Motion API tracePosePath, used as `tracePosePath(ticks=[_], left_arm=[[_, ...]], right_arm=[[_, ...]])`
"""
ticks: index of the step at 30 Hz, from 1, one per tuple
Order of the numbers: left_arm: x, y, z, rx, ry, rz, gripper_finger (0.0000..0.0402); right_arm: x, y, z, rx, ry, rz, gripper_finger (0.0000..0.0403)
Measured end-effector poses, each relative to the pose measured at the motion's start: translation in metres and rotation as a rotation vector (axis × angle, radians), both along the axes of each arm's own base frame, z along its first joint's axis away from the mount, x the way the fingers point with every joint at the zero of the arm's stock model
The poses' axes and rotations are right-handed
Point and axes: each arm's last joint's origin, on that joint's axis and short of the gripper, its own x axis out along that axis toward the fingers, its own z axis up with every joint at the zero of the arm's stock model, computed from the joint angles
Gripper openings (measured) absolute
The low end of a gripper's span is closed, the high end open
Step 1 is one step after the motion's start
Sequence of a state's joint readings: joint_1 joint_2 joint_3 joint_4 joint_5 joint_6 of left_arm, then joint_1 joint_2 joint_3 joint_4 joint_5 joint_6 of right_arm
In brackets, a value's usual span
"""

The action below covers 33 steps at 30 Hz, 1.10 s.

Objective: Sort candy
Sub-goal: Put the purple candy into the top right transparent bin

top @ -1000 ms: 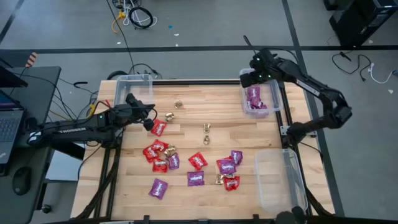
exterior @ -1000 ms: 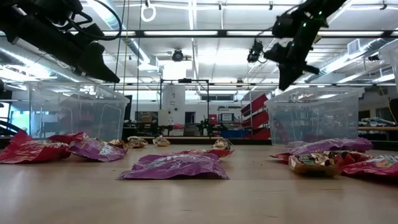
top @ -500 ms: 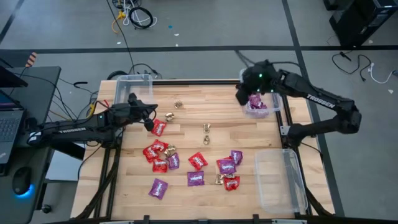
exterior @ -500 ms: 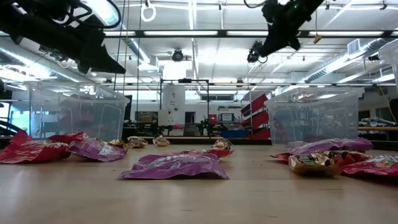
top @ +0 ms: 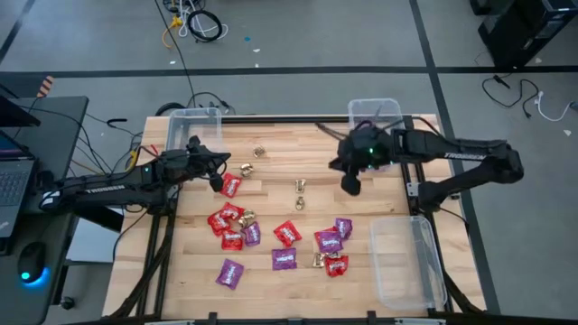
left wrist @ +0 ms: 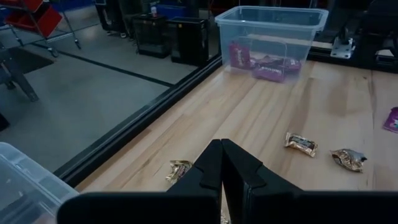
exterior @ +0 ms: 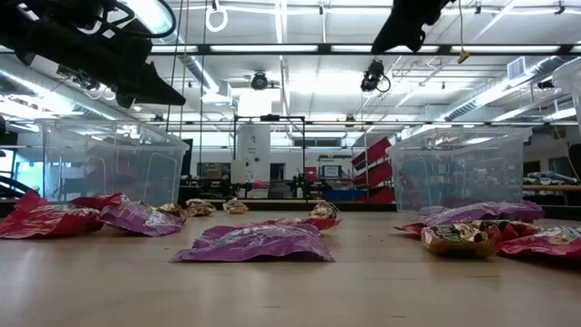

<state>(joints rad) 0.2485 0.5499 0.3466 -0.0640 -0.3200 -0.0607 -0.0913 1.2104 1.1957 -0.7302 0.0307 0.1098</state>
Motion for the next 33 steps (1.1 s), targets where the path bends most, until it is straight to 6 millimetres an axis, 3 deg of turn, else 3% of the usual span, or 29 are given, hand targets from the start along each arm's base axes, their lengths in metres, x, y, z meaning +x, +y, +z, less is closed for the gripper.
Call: tracePosePath(ticks=[11, 23, 33], left_arm=[[0.000, 0.000, -0.001, -0.002, 0.005, 0.000, 0.0009], [0.000, 0.000, -0.001, -0.002, 0.008, -0.001, 0.0009], [0.000, 0.000, -0.001, -0.004, 0.007, -0.001, 0.0009]], right_arm=[[0.031, 0.055, -0.035, -0.053, 0.150, 0.172, 0.0032], [0.059, 0.081, -0.086, -0.050, 0.342, 0.196, 0.0037], [0.069, 0.097, -0.125, -0.061, 0.510, 0.224, 0.0051]])
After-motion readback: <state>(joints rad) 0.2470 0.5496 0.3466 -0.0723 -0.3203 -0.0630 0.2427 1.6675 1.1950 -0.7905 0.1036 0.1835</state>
